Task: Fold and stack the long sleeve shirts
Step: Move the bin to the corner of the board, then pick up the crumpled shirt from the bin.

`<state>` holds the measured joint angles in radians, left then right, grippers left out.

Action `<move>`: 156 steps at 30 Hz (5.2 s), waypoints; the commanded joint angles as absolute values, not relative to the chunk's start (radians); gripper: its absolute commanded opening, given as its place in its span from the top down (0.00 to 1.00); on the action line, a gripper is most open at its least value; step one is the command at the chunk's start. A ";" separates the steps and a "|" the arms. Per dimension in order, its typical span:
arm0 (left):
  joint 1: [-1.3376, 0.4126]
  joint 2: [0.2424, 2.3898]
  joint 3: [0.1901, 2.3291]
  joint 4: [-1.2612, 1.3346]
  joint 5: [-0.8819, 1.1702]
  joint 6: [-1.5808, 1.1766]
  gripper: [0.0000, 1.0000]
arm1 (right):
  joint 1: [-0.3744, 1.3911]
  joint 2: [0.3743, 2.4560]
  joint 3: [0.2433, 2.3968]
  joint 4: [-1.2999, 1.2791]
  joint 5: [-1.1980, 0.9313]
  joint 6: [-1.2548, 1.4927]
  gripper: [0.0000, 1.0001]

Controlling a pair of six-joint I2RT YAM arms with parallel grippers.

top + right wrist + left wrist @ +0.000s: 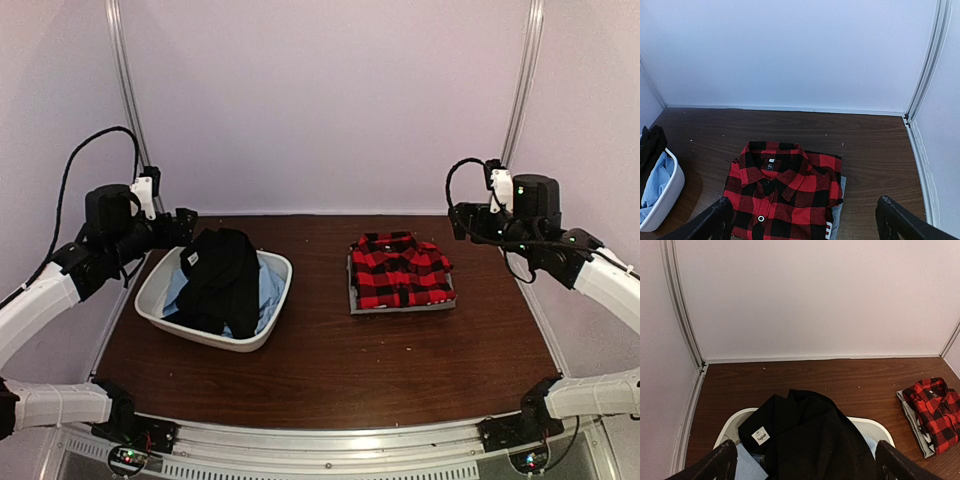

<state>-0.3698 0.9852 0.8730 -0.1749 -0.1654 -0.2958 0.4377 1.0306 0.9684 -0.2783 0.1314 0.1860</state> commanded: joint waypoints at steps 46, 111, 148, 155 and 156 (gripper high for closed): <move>-0.362 1.039 0.876 -0.171 -0.133 -0.333 0.02 | 0.789 2.106 1.519 -0.522 0.335 0.339 0.04; -0.362 1.113 0.894 -0.211 -0.112 -0.351 0.02 | 0.135 1.976 1.246 -0.285 0.152 0.295 0.00; -0.379 1.252 1.062 -0.114 0.288 -0.424 1.00 | 0.456 1.413 0.939 -0.253 0.038 0.363 0.00; -0.457 1.345 1.403 0.048 0.633 -0.555 1.00 | 0.502 1.327 0.935 0.045 -0.383 0.436 0.00; -0.484 1.371 1.442 0.086 0.654 -0.574 1.00 | 0.515 1.321 0.942 0.095 -0.437 0.454 0.00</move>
